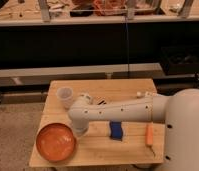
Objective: Push the ceramic bowl across the table
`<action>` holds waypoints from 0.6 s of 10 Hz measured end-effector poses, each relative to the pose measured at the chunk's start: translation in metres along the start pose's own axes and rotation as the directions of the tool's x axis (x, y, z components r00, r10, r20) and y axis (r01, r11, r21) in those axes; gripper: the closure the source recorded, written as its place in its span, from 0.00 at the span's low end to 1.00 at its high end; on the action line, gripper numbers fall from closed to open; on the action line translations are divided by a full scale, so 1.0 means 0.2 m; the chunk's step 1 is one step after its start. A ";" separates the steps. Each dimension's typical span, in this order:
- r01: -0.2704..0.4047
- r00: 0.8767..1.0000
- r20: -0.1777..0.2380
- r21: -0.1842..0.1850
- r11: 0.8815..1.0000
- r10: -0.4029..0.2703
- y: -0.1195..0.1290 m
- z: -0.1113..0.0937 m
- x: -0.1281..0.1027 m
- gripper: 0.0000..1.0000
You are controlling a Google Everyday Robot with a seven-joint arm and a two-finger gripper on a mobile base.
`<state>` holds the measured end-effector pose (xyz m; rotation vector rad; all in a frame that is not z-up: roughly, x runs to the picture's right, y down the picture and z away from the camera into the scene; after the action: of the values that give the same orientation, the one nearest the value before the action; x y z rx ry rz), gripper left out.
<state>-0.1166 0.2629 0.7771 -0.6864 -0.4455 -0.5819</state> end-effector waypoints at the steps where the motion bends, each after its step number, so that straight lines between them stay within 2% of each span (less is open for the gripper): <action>1: 0.002 1.000 0.002 0.000 1.000 -0.002 0.00 0.00 0.00 1.00; 6: 0.013 1.000 0.012 -0.003 1.000 -0.012 -0.02 0.00 -0.01 1.00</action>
<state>-0.1212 0.2621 0.7779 -0.6906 -0.4605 -0.5905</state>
